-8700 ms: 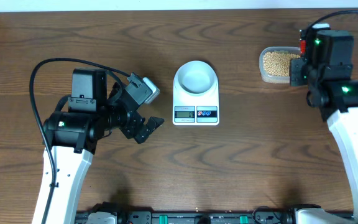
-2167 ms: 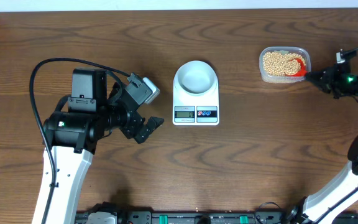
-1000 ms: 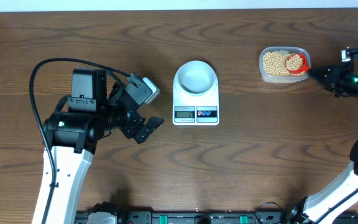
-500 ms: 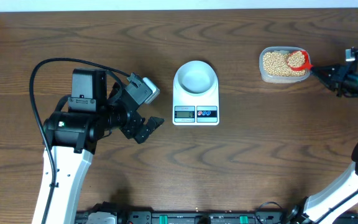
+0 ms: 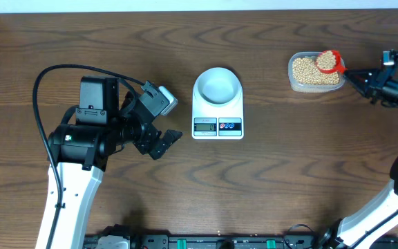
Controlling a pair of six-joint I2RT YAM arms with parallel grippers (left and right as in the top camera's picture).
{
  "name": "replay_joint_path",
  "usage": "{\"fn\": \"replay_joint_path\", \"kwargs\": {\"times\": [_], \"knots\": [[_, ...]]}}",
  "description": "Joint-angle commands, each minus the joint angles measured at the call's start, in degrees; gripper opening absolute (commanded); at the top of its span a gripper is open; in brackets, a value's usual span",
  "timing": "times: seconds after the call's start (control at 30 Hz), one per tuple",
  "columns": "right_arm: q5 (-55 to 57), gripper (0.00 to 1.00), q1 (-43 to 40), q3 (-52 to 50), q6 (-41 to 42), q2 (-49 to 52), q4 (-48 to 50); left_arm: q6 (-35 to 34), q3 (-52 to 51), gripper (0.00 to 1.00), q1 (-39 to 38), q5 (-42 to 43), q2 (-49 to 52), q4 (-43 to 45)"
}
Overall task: Scoop item into bowl and weigh 50g on scale
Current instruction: 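Scoop soybeans and lift the filled scoop out of the tub, then carry the filled scoop with the right gripper over the white bowl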
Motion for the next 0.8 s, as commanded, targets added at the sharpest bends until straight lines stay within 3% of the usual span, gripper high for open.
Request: {"fn": "replay_joint_path", "kwargs": {"times": [0.0,0.4,0.77], "knots": [[-3.54,0.01,2.34,-0.15,-0.72,0.52,0.00,-0.26,1.79,0.98,0.31,0.96,0.07,-0.33],[-4.20,0.01,12.44,-0.15,0.46,0.52,0.48,-0.24,1.79,0.98,0.31,0.96,0.07,-0.33],[-4.22,0.01,21.66,-0.15,7.06,0.52,6.49,-0.24,1.79,0.98,0.31,0.96,0.07,-0.33]]}}
